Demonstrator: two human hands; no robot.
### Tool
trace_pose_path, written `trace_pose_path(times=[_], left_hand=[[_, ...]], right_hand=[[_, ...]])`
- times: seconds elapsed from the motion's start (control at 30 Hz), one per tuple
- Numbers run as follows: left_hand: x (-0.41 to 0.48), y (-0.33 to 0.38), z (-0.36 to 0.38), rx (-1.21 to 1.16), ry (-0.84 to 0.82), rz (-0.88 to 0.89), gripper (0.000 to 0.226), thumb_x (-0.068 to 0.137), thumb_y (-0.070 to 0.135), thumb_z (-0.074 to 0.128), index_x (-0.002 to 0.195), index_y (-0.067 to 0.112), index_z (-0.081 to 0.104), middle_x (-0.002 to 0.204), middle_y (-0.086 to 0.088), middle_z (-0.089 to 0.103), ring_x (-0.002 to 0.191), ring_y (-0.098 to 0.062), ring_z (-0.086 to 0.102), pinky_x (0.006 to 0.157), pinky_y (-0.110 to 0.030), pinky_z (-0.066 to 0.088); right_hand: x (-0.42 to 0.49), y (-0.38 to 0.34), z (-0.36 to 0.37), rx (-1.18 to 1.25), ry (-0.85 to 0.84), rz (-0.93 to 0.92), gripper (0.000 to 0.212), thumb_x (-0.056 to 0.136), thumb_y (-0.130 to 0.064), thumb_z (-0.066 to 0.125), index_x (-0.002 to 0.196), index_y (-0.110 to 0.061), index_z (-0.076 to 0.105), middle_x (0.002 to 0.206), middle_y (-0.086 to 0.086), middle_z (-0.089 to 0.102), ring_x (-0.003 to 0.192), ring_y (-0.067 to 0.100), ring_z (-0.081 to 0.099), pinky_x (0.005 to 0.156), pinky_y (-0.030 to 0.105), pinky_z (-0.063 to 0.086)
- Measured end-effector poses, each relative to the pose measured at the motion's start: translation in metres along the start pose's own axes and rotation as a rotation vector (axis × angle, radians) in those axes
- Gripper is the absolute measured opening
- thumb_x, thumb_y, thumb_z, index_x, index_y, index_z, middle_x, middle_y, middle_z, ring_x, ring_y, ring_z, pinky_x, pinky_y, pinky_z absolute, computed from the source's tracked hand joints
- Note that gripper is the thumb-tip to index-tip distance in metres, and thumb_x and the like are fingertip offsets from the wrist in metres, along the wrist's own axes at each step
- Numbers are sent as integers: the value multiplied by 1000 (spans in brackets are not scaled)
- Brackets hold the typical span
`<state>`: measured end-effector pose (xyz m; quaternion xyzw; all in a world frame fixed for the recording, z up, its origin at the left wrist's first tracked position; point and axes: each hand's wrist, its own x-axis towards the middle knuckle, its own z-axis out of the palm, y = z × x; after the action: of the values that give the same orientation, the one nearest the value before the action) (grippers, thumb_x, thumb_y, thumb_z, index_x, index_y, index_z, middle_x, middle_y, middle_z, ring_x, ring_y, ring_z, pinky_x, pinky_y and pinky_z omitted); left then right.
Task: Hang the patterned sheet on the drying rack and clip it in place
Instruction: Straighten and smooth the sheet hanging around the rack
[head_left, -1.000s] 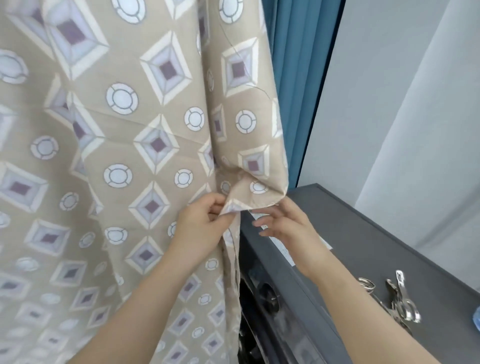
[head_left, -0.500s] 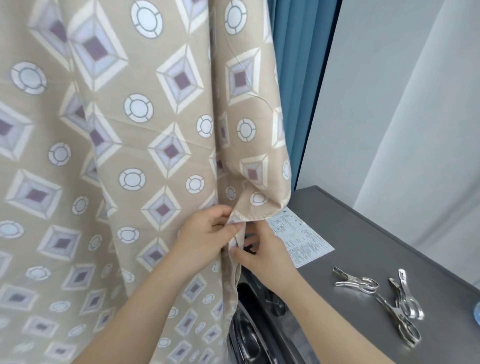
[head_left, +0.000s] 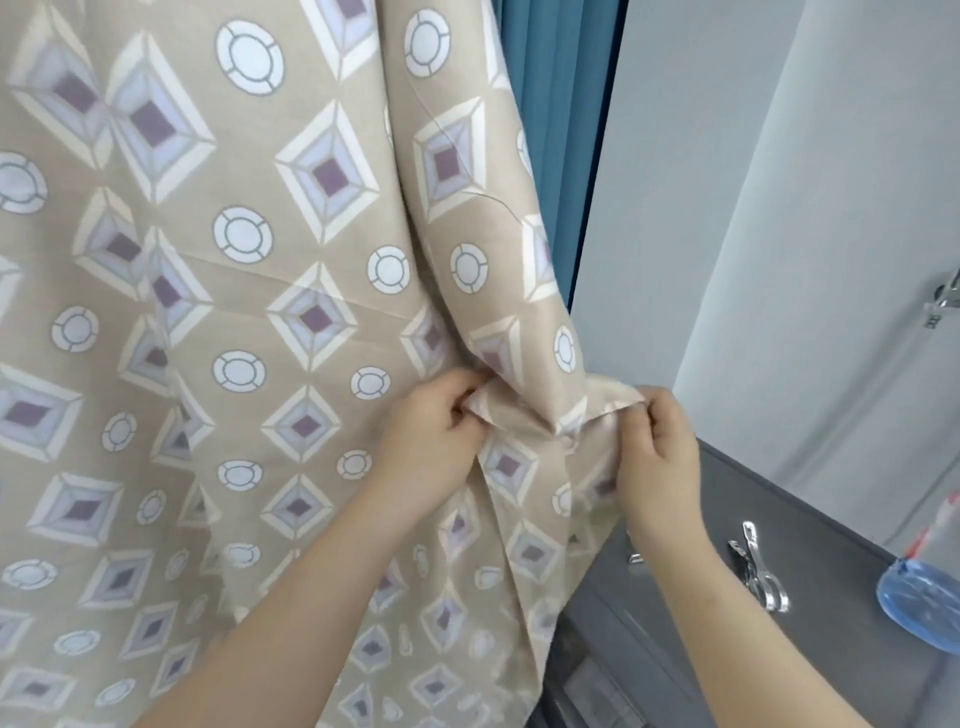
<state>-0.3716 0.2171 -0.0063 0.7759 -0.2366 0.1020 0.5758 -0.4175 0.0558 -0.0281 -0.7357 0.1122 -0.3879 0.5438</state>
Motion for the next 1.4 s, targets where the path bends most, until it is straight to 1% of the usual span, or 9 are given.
trace_pose_path(times=[0.17, 0.37, 0.5, 0.6, 0.77, 1.07, 1.2, 1.3, 1.4], left_hand=[[17, 43, 42, -68, 47, 174, 16, 77, 4, 55, 76, 19, 58, 75, -2, 65, 79, -24, 61, 71, -35, 49], [19, 12, 73, 180, -121, 14, 7, 83, 28, 61, 88, 24, 59, 80, 5, 66, 84, -23, 63, 71, -36, 52], [15, 25, 69, 187, -28, 108, 8, 84, 16, 59, 91, 13, 58, 87, -4, 67, 87, -25, 62, 68, -30, 47], [16, 35, 71, 210, 0, 180, 8, 83, 14, 57, 90, 15, 53, 92, -2, 64, 87, -25, 59, 65, -31, 42], [23, 22, 64, 295, -94, 52, 16, 88, 27, 51, 102, 27, 45, 86, 7, 57, 90, -28, 58, 74, -37, 48], [35, 20, 9, 208, -311, 222, 70, 77, 25, 67, 135, 41, 31, 128, 24, 43, 120, 1, 44, 102, -28, 38], [45, 28, -22, 254, -221, 247, 66, 83, 16, 60, 138, 39, 31, 140, 18, 35, 123, 0, 39, 103, -26, 35], [51, 35, -36, 293, -58, 235, 50, 86, 13, 56, 129, 36, 44, 125, 12, 47, 109, -3, 47, 96, -26, 39], [52, 37, -42, 322, 26, 210, 40, 88, 15, 54, 124, 31, 49, 117, 11, 50, 105, -5, 49, 93, -24, 39]], right_hand=[[36, -28, -50, 87, 395, -195, 32, 95, -11, 38, 70, -28, 43, 70, -14, 46, 60, -9, 43, 58, 9, 35], [15, 29, -48, -121, -127, 136, 34, 91, -26, 55, 61, -17, 42, 49, -15, 44, 51, 3, 38, 47, 16, 31], [23, 17, -52, -8, -54, 113, 40, 87, -20, 61, 53, -25, 41, 44, -16, 39, 49, 8, 41, 48, 22, 36], [26, 18, -51, 51, 3, 126, 40, 87, -19, 59, 52, -28, 42, 52, -14, 40, 61, 18, 43, 54, 30, 36], [7, 33, -37, 153, -276, 311, 4, 89, -15, 60, 92, -13, 61, 81, 7, 64, 78, 21, 60, 73, 33, 47], [27, -18, 12, 349, -518, 128, 48, 78, -54, 54, 107, -18, 65, 109, 7, 67, 106, 19, 63, 93, 35, 47], [48, -32, 31, 285, -254, 128, 4, 87, -15, 61, 84, -15, 64, 82, 10, 66, 78, 23, 63, 76, 41, 52], [78, -24, 44, 129, 7, 296, 14, 76, -21, 63, 88, -25, 56, 90, 3, 64, 90, 30, 59, 89, 43, 49], [87, -32, 59, -67, 22, 374, 55, 78, -25, 60, 129, -28, 40, 123, 3, 52, 113, 29, 49, 99, 47, 42]])
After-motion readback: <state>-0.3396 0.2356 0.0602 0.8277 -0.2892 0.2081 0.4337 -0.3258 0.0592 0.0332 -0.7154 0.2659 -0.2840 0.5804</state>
